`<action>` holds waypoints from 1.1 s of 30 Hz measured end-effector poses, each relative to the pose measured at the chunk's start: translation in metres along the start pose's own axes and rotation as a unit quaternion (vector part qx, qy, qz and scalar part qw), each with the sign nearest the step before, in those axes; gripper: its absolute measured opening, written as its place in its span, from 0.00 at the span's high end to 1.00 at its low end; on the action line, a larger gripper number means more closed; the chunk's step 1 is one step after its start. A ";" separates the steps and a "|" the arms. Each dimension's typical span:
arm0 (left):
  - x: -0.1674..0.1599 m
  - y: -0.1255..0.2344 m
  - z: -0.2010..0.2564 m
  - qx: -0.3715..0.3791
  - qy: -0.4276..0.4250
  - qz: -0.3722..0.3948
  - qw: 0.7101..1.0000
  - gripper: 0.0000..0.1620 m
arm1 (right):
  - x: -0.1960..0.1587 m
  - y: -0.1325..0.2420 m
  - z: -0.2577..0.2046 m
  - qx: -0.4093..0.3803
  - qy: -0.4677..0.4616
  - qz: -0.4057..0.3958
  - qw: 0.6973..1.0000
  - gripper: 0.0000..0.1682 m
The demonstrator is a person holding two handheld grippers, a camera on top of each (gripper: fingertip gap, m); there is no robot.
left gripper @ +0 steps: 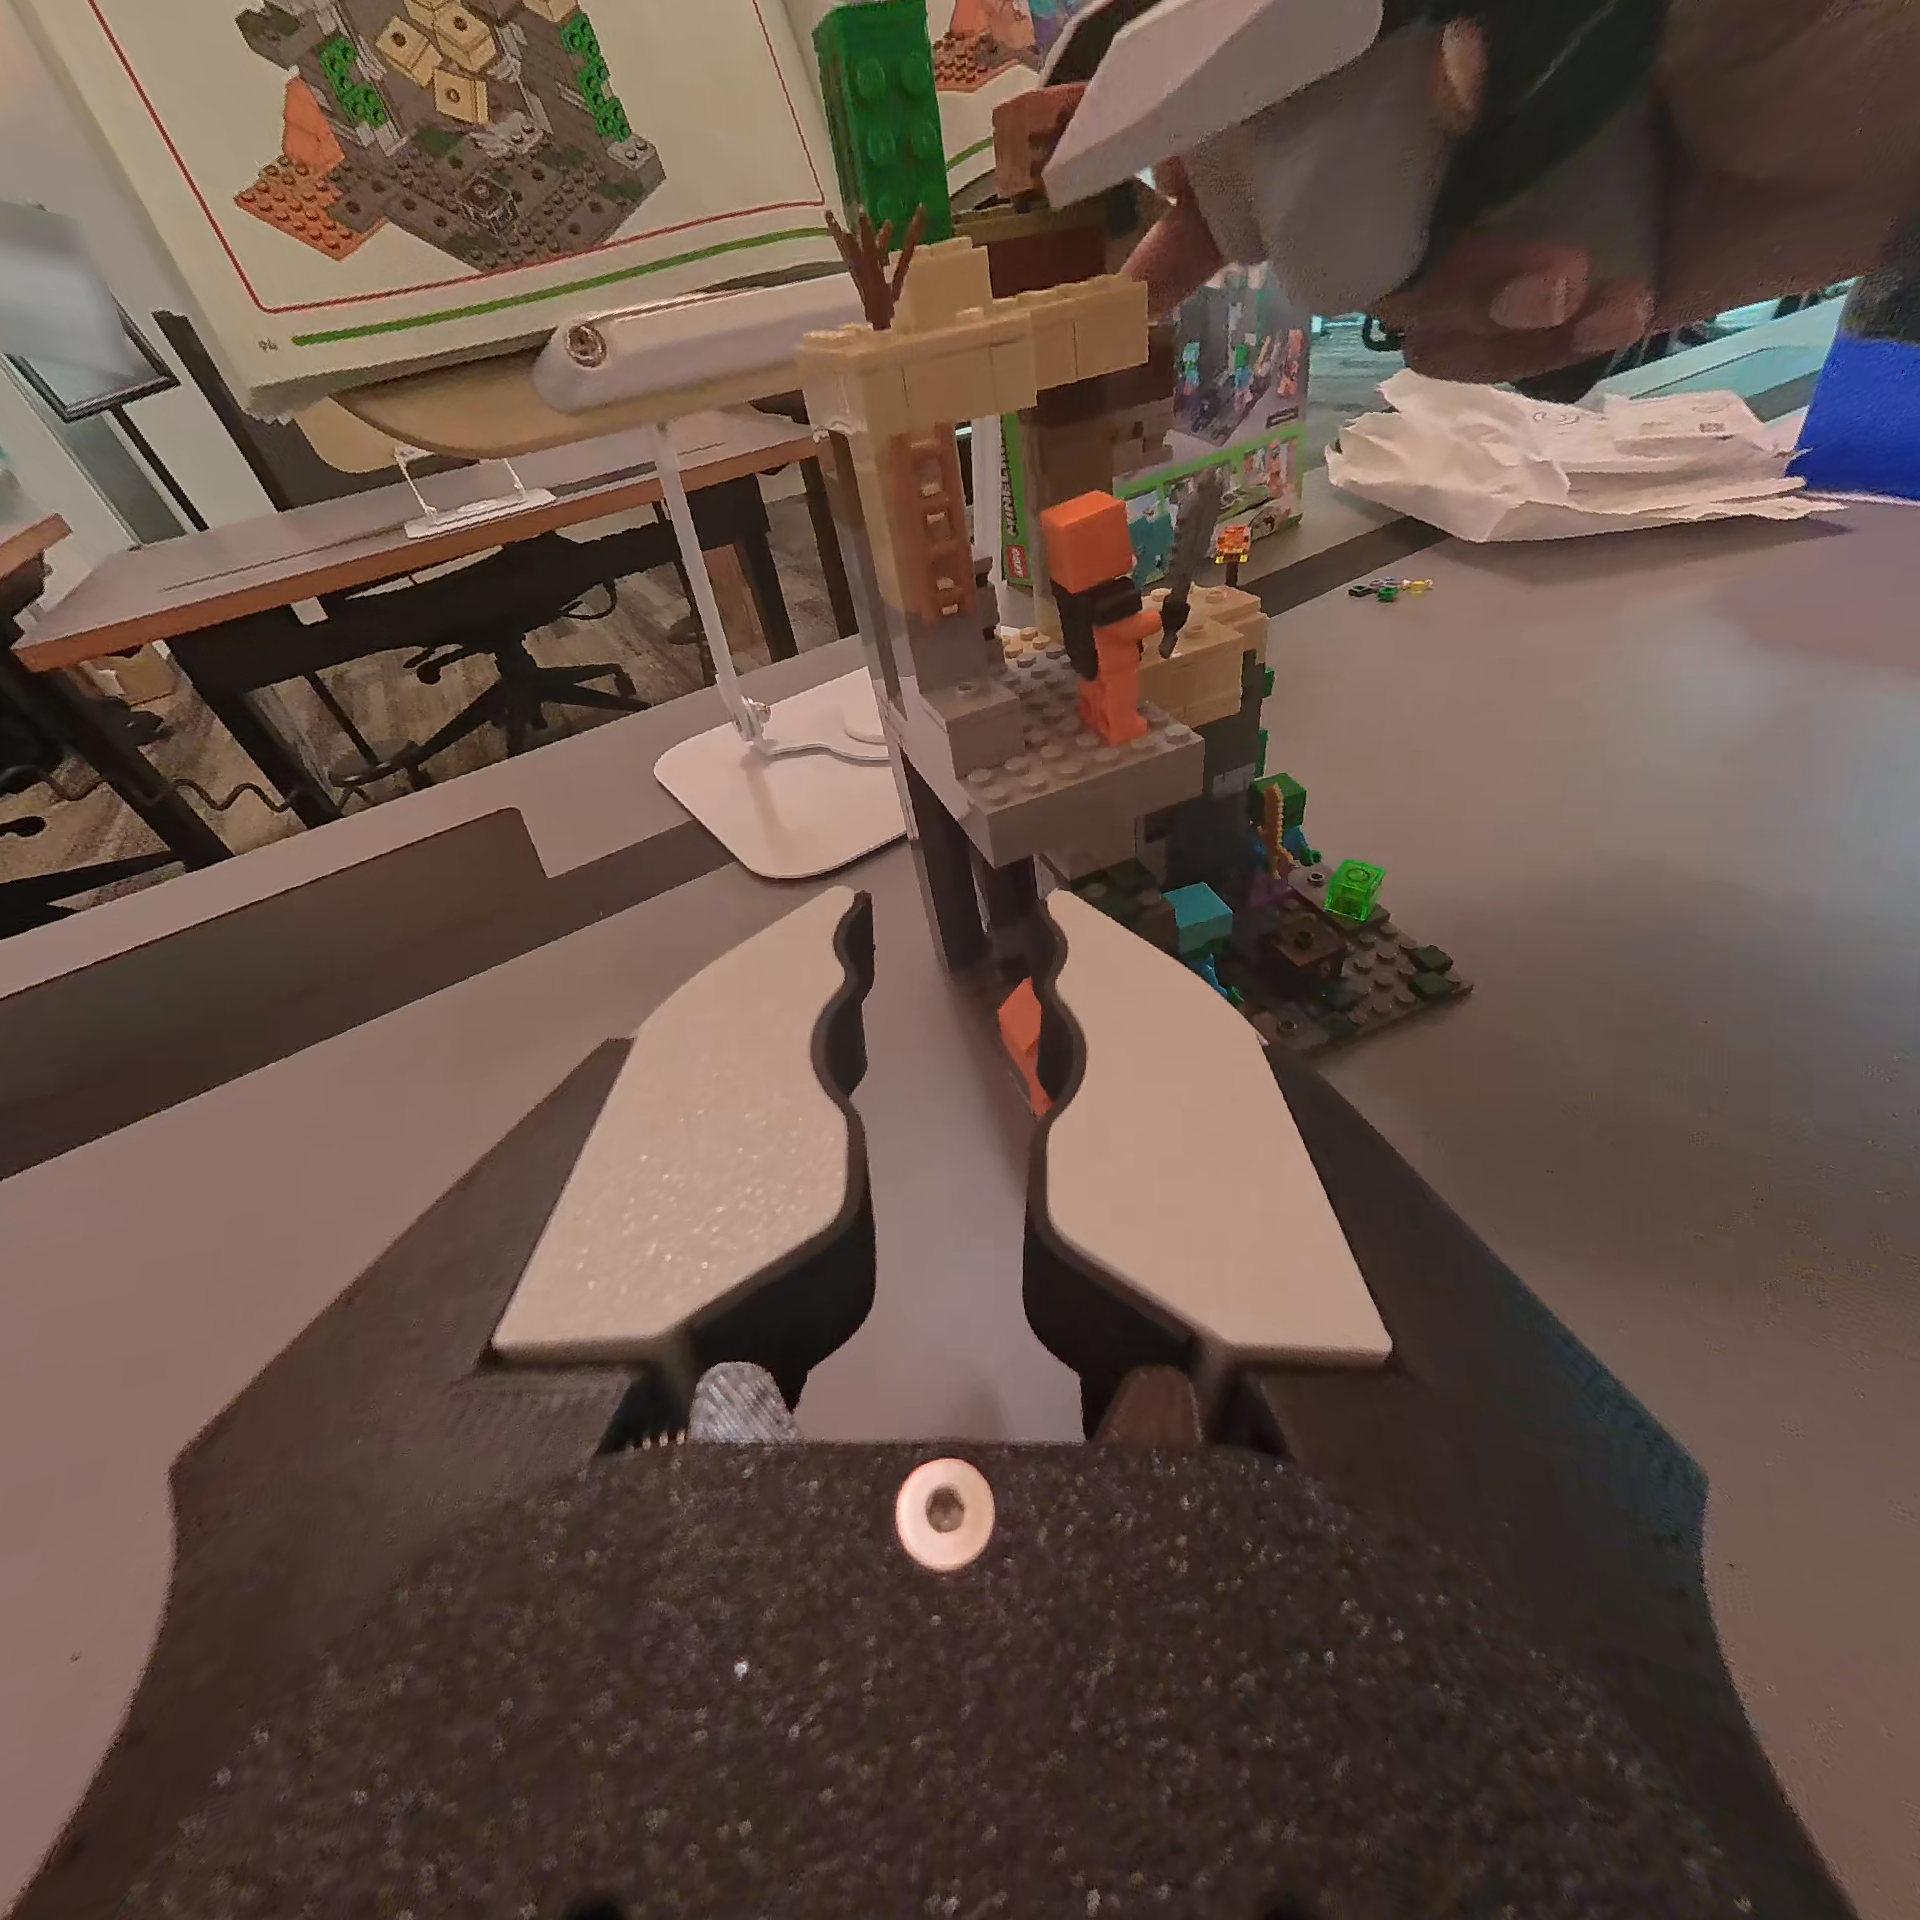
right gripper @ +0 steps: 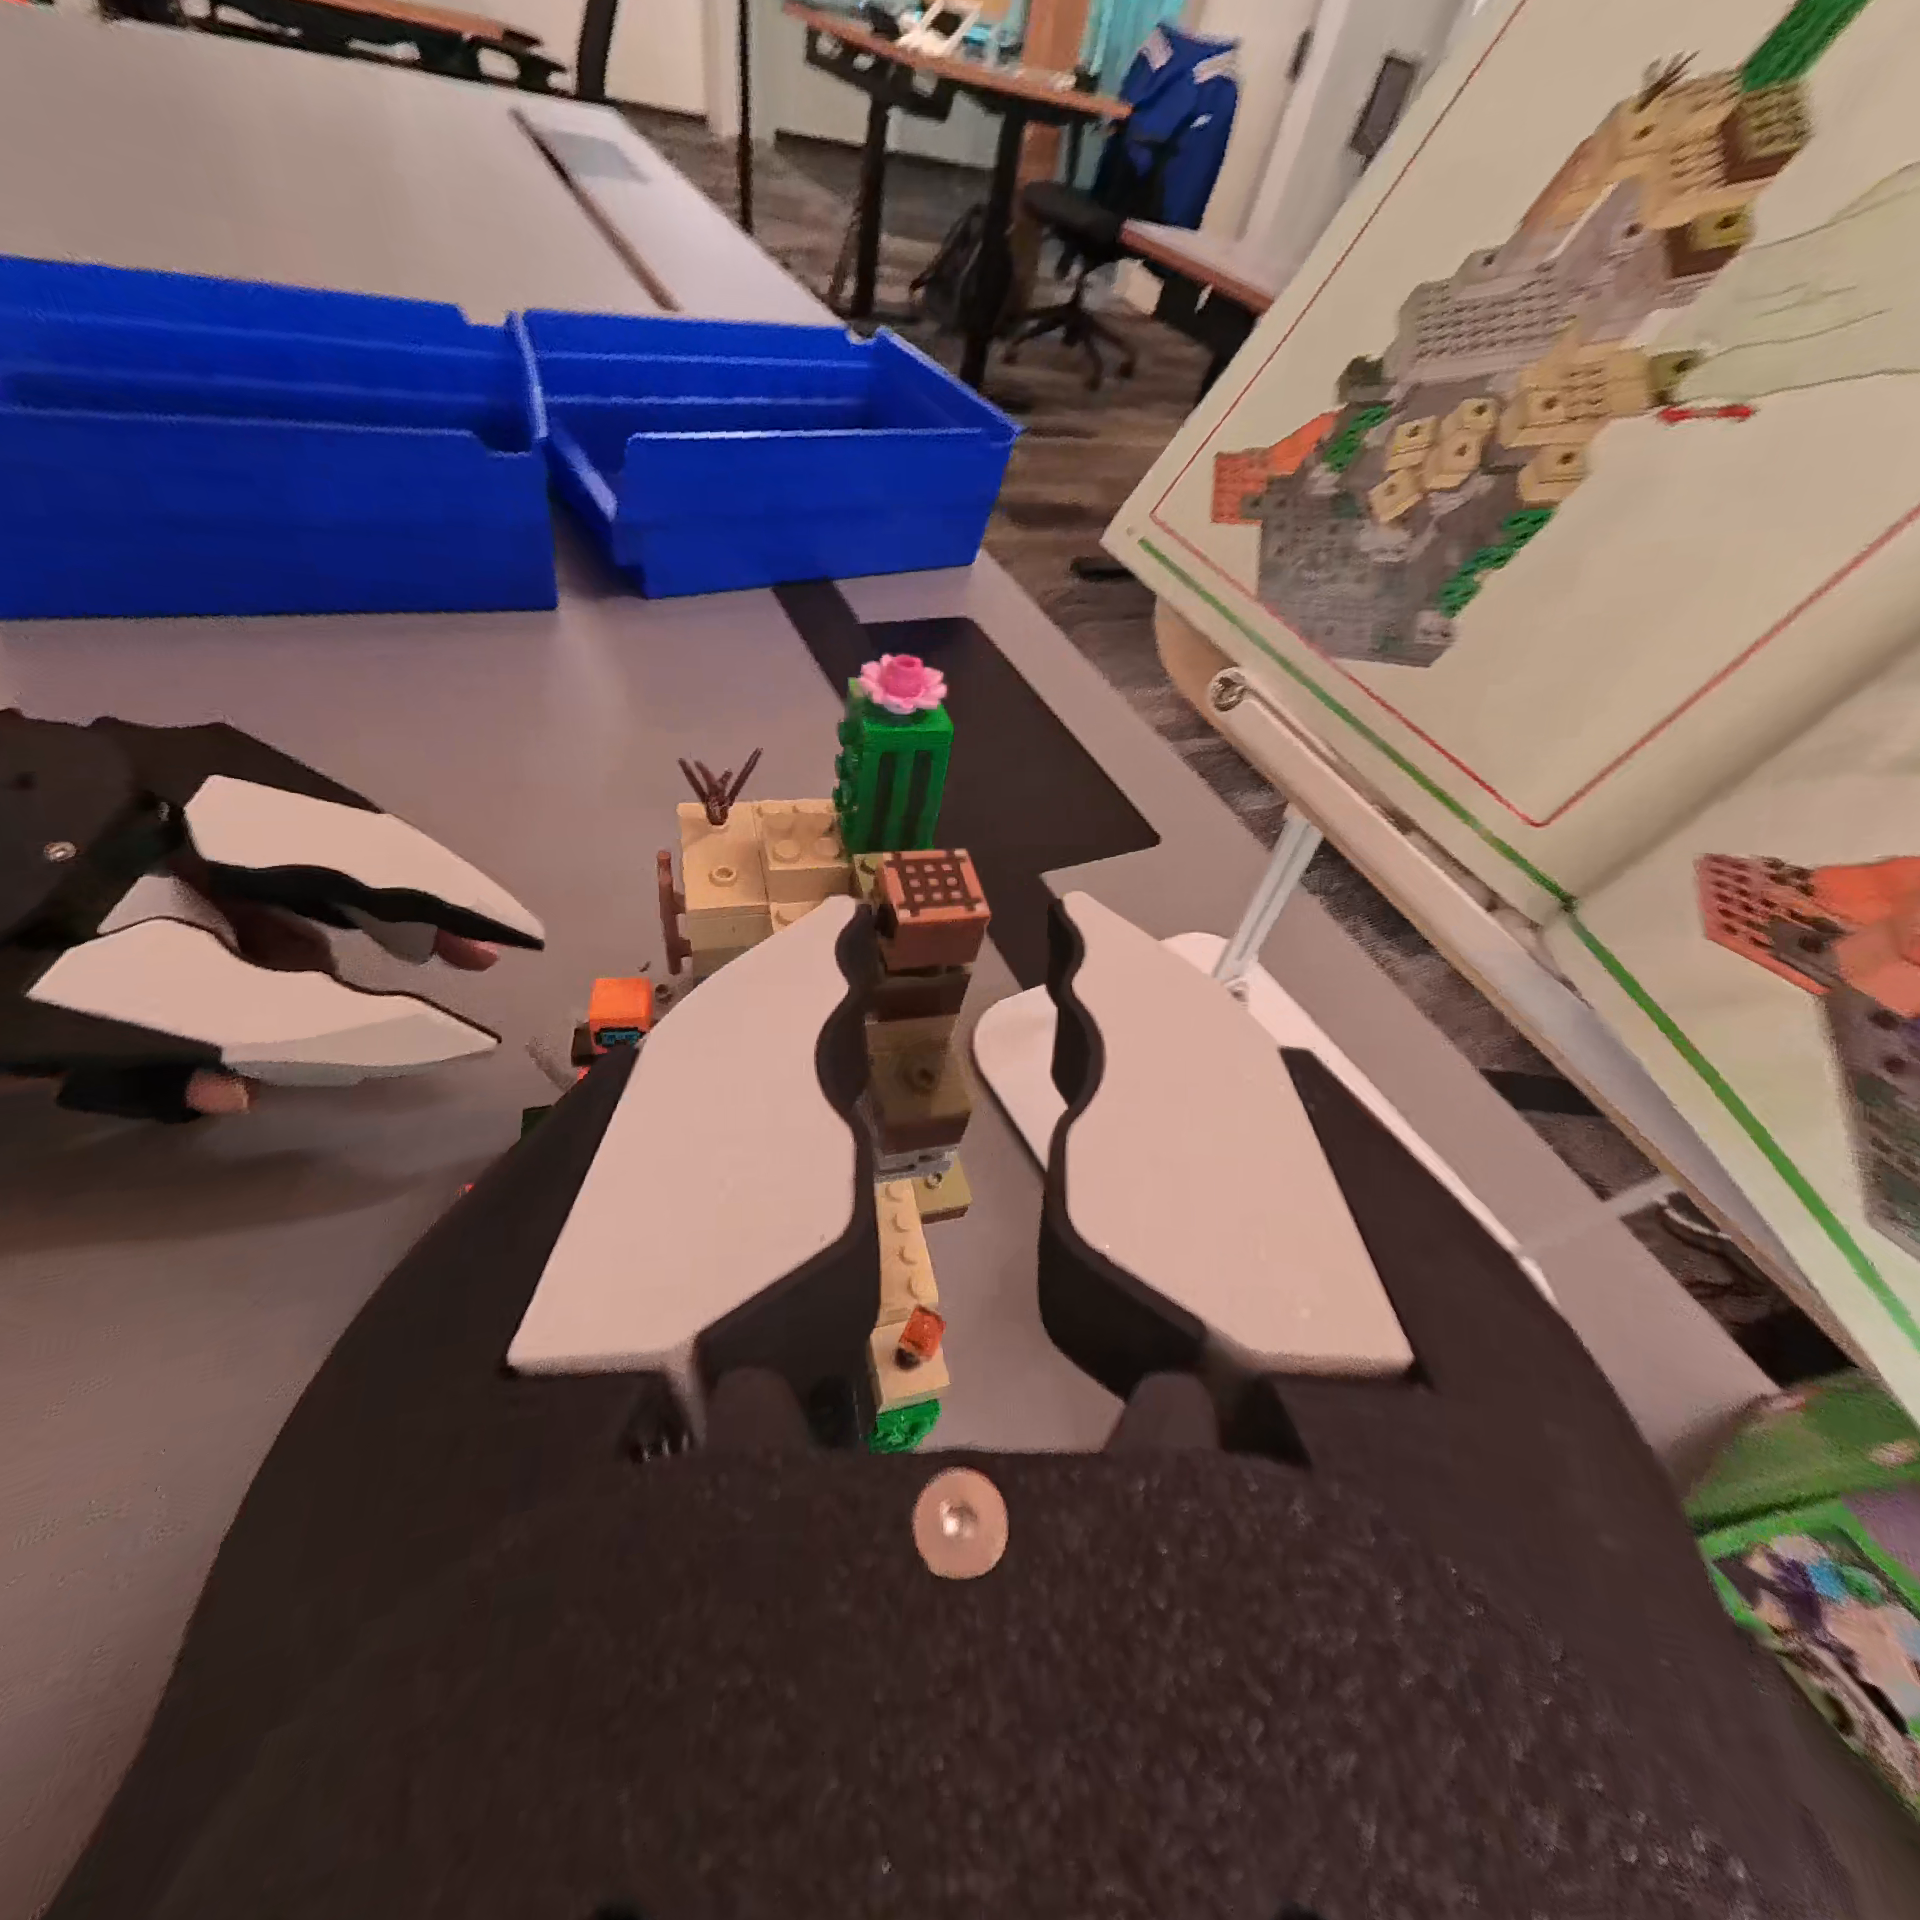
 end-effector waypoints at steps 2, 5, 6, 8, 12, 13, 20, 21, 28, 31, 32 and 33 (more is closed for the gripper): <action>0.001 0.001 0.000 0.001 0.001 0.003 1.000 0.82 | -0.002 -0.002 0.000 0.013 -0.003 -0.008 1.000 0.81; 0.004 0.001 0.000 0.000 0.002 0.007 1.000 0.83 | -0.003 -0.002 -0.002 0.028 -0.019 -0.002 0.999 0.88; 0.005 0.001 0.000 -0.001 0.002 0.009 1.000 0.83 | -0.003 -0.002 -0.003 0.025 -0.031 -0.002 0.999 0.88; 0.009 0.002 0.001 -0.003 0.004 0.016 1.000 0.82 | -0.004 0.000 -0.005 0.020 -0.065 -0.004 0.998 0.89; 0.032 0.003 -0.004 -0.012 0.016 0.045 0.999 0.81 | -0.003 0.007 -0.016 -0.003 -0.100 -0.009 0.995 0.90; 0.038 0.001 -0.006 -0.017 0.016 0.048 0.999 0.81 | -0.003 0.008 -0.019 -0.004 -0.110 -0.010 0.994 0.90; 0.059 -0.017 -0.006 -0.103 0.016 0.011 0.995 0.77 | -0.001 0.021 -0.042 -0.001 -0.115 -0.018 0.993 0.90; 0.060 -0.019 -0.004 -0.113 0.010 0.009 0.994 0.78 | -0.001 0.022 -0.044 -0.002 -0.111 -0.019 0.994 0.90; 0.061 -0.028 -0.005 -0.113 -0.001 -0.002 0.994 0.82 | 0.001 0.024 -0.045 0.002 -0.082 -0.030 0.996 0.90; 0.061 -0.029 -0.006 -0.105 -0.004 0.000 0.994 0.84 | 0.003 0.022 -0.045 -0.003 -0.059 -0.037 0.998 0.89; 0.060 -0.029 -0.006 -0.102 -0.004 0.001 0.995 0.84 | 0.003 0.021 -0.045 -0.007 -0.047 -0.041 0.998 0.89; 0.060 -0.029 -0.006 -0.100 -0.003 0.001 0.995 0.85 | 0.004 0.020 -0.045 -0.010 -0.038 -0.045 0.998 0.89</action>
Point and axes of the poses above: each gripper's, where its closed fingertips meet, y back along the fingers, x out of its top, z = x × y across the jaws, the point moved 6 cm from there along y, back along the fingers, and after that the axes turned 6 degrees about -x, right-handed, at the moved point
